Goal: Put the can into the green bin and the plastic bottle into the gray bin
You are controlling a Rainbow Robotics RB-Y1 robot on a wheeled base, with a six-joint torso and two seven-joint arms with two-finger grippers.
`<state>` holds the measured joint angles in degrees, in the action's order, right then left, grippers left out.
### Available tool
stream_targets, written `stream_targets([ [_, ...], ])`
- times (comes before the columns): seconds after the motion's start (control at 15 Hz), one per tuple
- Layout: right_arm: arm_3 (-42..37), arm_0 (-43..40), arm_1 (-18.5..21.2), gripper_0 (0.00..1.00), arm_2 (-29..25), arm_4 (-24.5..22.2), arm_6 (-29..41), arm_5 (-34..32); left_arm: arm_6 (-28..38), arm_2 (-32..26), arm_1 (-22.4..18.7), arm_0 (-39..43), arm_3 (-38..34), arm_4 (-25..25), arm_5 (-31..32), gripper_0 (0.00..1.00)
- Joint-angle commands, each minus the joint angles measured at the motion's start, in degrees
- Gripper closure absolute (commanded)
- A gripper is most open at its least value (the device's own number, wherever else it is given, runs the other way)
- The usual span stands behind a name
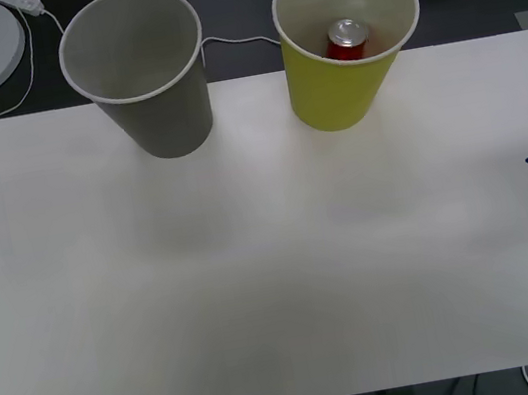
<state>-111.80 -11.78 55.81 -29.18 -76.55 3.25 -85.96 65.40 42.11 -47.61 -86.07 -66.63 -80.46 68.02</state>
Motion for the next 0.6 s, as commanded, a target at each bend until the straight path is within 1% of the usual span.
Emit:
stream_targets([
  [0.07, 0.00, 0.00, 0.00, 0.00, 0.00, 0.00, 0.00, 0.00, -2.03, -0.36, -8.91, 4.77, -5.52, 5.05, 0.01, 0.00],
  [0.2, 0.00, 0.00, 0.00, 0.00, 0.00, 0.00, 0.00, 0.00, -4.93, -3.17, -13.21, 9.34, -8.51, 7.42, 0.19, 0.00],
  [0.27, 0.00, 0.00, 0.00, 0.00, 0.00, 0.00, 0.00, 0.00, -7.92, -7.13, -14.97, 13.47, -9.74, 8.39, 1.86, 0.00],
  [0.33, 0.00, 0.00, 0.00, 0.00, 0.00, 0.00, 0.00, 0.00, -10.82, -10.99, -15.67, 17.17, -10.62, 8.65, 3.70, 0.00],
  [0.4, 0.00, 0.00, 0.00, 0.00, 0.00, 0.00, 0.00, 0.00, -13.98, -16.00, -16.11, 21.82, -11.94, 8.39, 5.99, 0.00],
  [0.47, 0.00, 0.00, 0.00, 0.00, 0.00, 0.00, 0.00, 0.00, -17.32, -22.86, -16.02, 28.24, -14.84, 7.42, 8.45, 0.00],
  [0.6, 0.00, 0.00, 0.00, 0.00, 0.00, 0.00, 0.00, 0.00, -21.19, -32.26, -16.02, 39.05, -22.40, 5.93, 10.56, 0.00],
])
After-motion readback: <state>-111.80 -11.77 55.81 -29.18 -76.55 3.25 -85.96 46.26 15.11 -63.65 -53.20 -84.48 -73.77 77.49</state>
